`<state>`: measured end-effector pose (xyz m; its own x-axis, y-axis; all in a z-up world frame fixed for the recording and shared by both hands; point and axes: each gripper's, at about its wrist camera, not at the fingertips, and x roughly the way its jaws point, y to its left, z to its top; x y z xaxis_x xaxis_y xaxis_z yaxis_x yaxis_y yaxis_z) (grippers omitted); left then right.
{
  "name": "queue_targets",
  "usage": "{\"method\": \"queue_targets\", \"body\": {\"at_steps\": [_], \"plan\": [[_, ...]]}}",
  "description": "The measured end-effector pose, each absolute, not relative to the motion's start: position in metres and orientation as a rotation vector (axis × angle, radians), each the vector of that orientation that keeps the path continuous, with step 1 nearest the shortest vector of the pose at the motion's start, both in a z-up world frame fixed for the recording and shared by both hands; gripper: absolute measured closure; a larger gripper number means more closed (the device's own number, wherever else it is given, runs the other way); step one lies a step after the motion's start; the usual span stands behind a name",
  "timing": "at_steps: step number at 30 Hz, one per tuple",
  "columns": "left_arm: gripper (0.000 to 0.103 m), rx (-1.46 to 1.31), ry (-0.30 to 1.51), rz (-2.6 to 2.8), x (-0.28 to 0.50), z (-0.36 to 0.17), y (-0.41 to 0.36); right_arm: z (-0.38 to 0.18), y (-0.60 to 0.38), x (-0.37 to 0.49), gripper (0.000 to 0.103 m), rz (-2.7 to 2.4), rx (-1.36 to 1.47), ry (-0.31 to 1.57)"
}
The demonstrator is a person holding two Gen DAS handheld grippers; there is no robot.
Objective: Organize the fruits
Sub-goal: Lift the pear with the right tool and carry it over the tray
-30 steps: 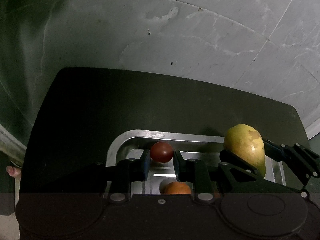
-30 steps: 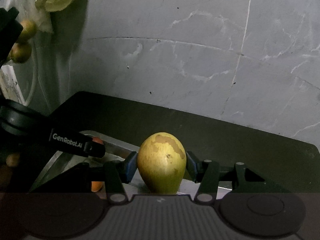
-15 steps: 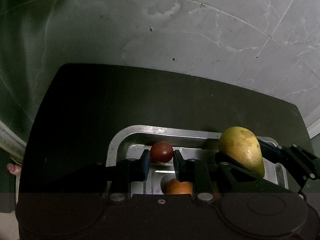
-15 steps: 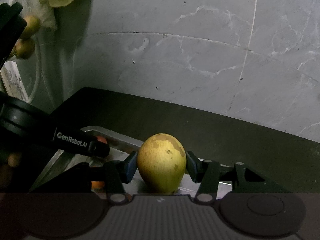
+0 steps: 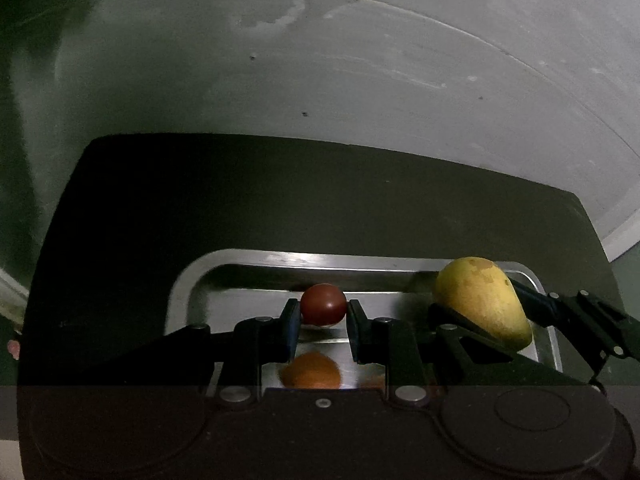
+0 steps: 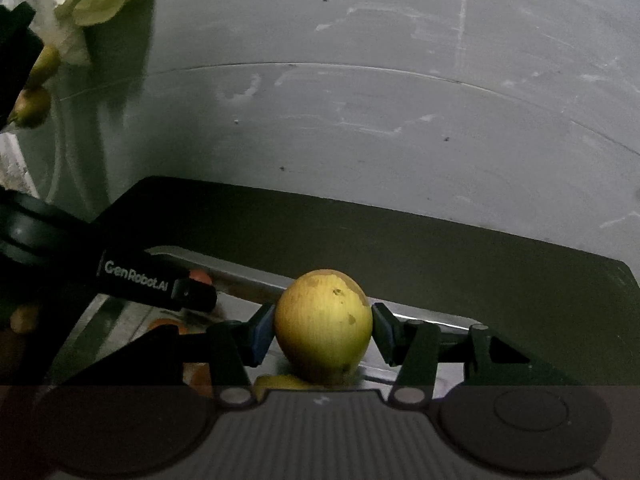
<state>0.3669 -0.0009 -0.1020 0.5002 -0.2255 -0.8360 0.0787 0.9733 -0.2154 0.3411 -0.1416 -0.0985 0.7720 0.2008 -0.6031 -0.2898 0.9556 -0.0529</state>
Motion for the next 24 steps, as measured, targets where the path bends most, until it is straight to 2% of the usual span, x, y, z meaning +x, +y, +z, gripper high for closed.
{"method": "queue_targets", "body": {"at_steps": [24], "plan": [[0.077, -0.077, 1.052, -0.305, 0.368, -0.107, -0.065, -0.101, -0.201, 0.32, 0.046, 0.121, -0.05, 0.664]]}}
